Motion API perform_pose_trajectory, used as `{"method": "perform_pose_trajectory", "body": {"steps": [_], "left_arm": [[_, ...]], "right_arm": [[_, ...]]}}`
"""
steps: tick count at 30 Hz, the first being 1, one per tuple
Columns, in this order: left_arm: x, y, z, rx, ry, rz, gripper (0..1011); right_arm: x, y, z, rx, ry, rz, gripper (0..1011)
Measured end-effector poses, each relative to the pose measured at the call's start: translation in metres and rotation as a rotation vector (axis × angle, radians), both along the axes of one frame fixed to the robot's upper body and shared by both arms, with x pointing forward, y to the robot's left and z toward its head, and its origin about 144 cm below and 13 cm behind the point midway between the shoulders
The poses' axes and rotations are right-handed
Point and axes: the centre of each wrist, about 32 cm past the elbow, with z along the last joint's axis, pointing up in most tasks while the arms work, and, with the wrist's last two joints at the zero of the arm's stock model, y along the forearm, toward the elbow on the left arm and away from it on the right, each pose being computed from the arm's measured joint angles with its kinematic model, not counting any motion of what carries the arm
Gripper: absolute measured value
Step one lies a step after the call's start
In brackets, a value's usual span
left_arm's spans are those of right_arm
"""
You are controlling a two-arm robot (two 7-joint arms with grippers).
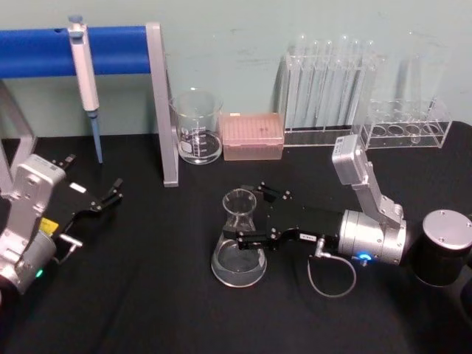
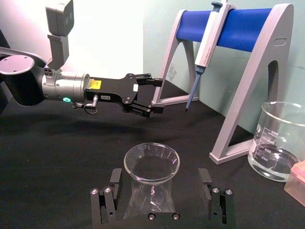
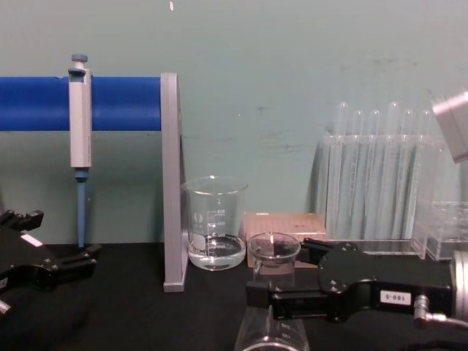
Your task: Grasp the erlenmeyer flask with one hand, shake it three times, then place it back.
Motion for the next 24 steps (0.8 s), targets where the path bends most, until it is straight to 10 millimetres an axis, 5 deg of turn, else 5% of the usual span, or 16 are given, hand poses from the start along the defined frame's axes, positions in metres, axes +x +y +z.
{"method": "perform_pose_trajectory", "body": {"steps": [24], "left_arm": [[0.0,0.0,0.0,0.0,0.0,0.0,1001]], "right_arm": [[-0.0002,-0.0003,0.0001,0.002,0.001,0.003,1000]]}}
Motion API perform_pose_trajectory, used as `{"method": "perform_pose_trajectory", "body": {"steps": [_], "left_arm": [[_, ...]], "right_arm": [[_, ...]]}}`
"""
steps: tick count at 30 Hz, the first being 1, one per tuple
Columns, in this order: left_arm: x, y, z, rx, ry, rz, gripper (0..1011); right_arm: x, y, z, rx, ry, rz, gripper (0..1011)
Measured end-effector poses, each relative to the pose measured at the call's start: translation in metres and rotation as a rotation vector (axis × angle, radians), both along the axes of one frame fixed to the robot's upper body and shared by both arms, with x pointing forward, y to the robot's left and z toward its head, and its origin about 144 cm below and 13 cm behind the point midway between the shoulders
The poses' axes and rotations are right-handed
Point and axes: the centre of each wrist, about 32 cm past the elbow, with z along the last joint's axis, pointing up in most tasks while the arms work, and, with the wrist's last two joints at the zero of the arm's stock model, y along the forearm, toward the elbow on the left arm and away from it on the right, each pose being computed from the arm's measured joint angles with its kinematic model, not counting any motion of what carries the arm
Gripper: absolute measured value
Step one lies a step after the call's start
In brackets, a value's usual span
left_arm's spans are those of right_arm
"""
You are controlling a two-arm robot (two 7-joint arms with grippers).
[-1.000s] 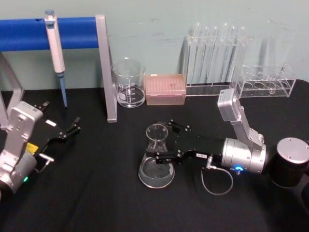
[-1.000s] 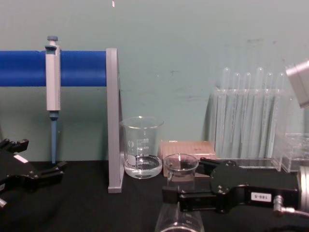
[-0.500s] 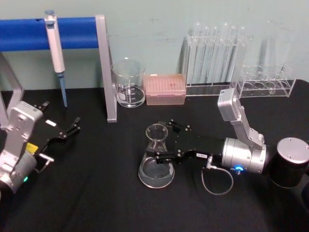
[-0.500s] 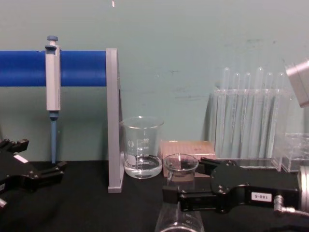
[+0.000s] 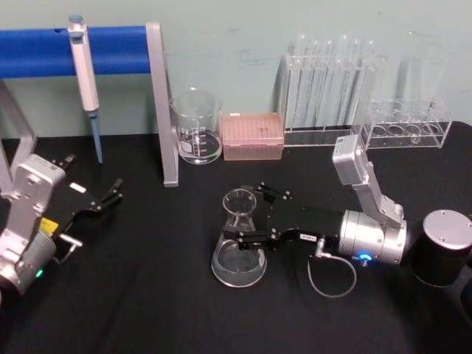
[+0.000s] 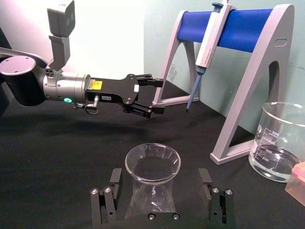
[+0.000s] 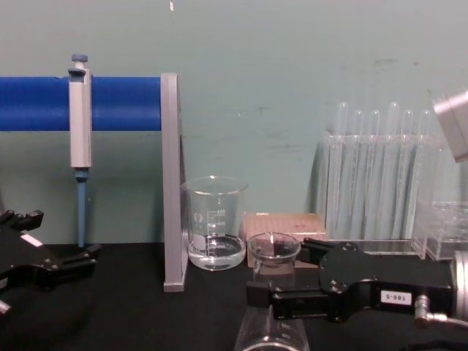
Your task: Grasp the erlenmeyer flask with one hand, shake it three times, then place it back.
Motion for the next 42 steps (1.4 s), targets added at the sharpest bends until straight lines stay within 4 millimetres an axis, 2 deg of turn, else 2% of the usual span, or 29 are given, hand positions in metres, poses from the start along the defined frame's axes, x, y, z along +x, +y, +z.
{"method": "perform_pose_trajectory", "body": {"steps": [4,8,11,12,15,18,19,22,42], "left_arm": [[0.0,0.0,0.0,0.0,0.0,0.0,1001],[0.0,0.0,0.0,0.0,0.0,0.0,1001],[0.0,0.0,0.0,0.0,0.0,0.0,1001],[0.0,0.0,0.0,0.0,0.0,0.0,1001],[0.0,0.0,0.0,0.0,0.0,0.0,1001],[0.0,0.0,0.0,0.0,0.0,0.0,1001],[0.0,0.0,0.0,0.0,0.0,0.0,1001],[0.0,0.0,0.0,0.0,0.0,0.0,1001],[0.0,0.0,0.0,0.0,0.0,0.0,1001]], "right_arm": [[0.0,0.0,0.0,0.0,0.0,0.0,980],[0.0,0.0,0.0,0.0,0.0,0.001,903],[0.0,0.0,0.0,0.0,0.0,0.001,823],[0.0,0.0,0.0,0.0,0.0,0.001,768],[0.0,0.0,0.0,0.0,0.0,0.001,712],[0.0,0.0,0.0,0.0,0.0,0.001,574],[0.0,0.0,0.0,0.0,0.0,0.001,574],[0.0,0.0,-0.0001,0.0,0.0,0.001,463],[0.0,0.0,-0.0001,0.0,0.0,0.001,457]]}}
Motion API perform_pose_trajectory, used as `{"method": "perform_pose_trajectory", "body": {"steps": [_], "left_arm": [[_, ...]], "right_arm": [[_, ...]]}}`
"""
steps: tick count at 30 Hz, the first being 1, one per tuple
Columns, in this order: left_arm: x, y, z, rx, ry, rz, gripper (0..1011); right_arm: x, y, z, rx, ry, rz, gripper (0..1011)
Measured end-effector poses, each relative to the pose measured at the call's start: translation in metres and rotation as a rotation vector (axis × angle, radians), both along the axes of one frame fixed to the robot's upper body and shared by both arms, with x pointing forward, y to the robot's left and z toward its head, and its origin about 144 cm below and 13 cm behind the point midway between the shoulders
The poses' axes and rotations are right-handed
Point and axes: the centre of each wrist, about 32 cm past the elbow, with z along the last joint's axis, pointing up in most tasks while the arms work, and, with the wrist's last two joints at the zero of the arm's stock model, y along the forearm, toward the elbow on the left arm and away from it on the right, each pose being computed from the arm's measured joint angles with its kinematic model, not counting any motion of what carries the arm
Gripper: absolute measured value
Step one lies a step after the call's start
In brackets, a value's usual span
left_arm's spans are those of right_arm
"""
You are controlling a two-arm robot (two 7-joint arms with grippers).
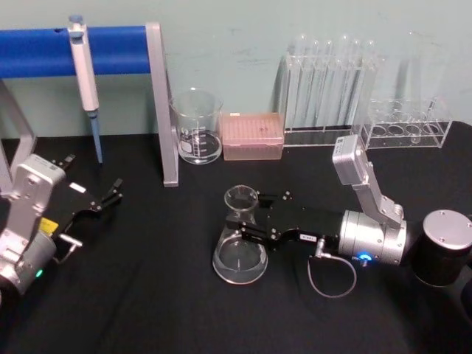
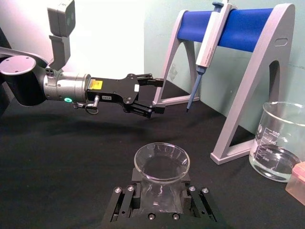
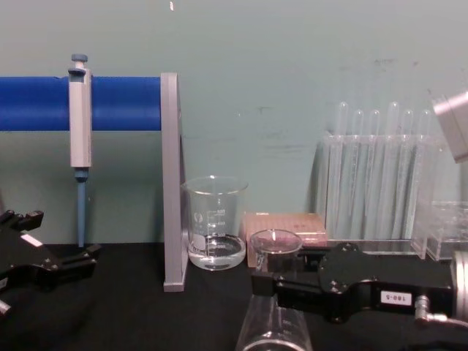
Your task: Grasp the erlenmeyer flask with one hand, shake it three times, then place it back.
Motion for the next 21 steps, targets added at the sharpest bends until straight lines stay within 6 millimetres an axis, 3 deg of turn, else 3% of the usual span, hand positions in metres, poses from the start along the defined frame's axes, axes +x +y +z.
{"method": "perform_pose_trajectory", "body": {"steps": [13,21], "left_arm": [[0.0,0.0,0.0,0.0,0.0,0.0,1001],[0.0,0.0,0.0,0.0,0.0,0.0,1001]], "right_arm": [[-0.002,-0.002,0.007,0.018,-0.025,-0.02,457],[-0.01,-0.005,0.026,0.073,-0.091,-0.129,457]]}}
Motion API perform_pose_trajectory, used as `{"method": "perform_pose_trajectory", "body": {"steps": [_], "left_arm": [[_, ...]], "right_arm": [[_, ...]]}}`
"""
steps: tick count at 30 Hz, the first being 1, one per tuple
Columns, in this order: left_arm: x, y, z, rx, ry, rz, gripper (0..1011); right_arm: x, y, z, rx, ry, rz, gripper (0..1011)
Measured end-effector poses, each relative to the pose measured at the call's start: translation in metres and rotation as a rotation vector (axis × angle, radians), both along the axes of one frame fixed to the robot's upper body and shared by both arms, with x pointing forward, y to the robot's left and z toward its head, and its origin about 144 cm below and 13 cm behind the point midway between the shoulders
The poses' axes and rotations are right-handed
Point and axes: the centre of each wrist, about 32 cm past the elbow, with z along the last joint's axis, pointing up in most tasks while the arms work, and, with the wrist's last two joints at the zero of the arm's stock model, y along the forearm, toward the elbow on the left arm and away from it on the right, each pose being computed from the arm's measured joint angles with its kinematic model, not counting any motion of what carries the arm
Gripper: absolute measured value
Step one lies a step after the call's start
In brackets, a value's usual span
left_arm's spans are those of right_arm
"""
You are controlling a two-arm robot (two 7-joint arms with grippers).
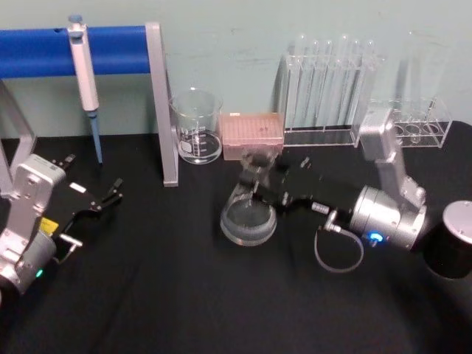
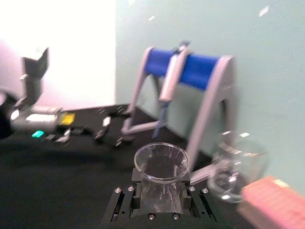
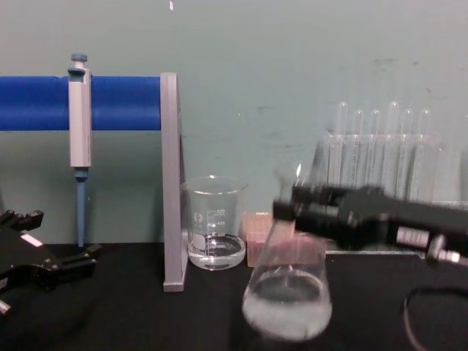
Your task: Grasp the erlenmeyer flask with one hand, shake it three times, then place it back.
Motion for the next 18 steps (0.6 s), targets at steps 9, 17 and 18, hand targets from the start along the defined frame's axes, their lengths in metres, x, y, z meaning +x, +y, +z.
{"method": "perform_pose_trajectory", "body": {"steps": [9,17,18], "left_arm": [[0.0,0.0,0.0,0.0,0.0,0.0,1001],[0.0,0.0,0.0,0.0,0.0,0.0,1001],[0.0,0.0,0.0,0.0,0.0,0.0,1001]], "right_arm": [[-0.019,-0.001,0.031,0.056,-0.083,-0.208,457],[-0.034,0.0,0.044,0.066,-0.112,-0.357,457],[-0.036,0.0,0.045,0.072,-0.111,-0.376,457]]}}
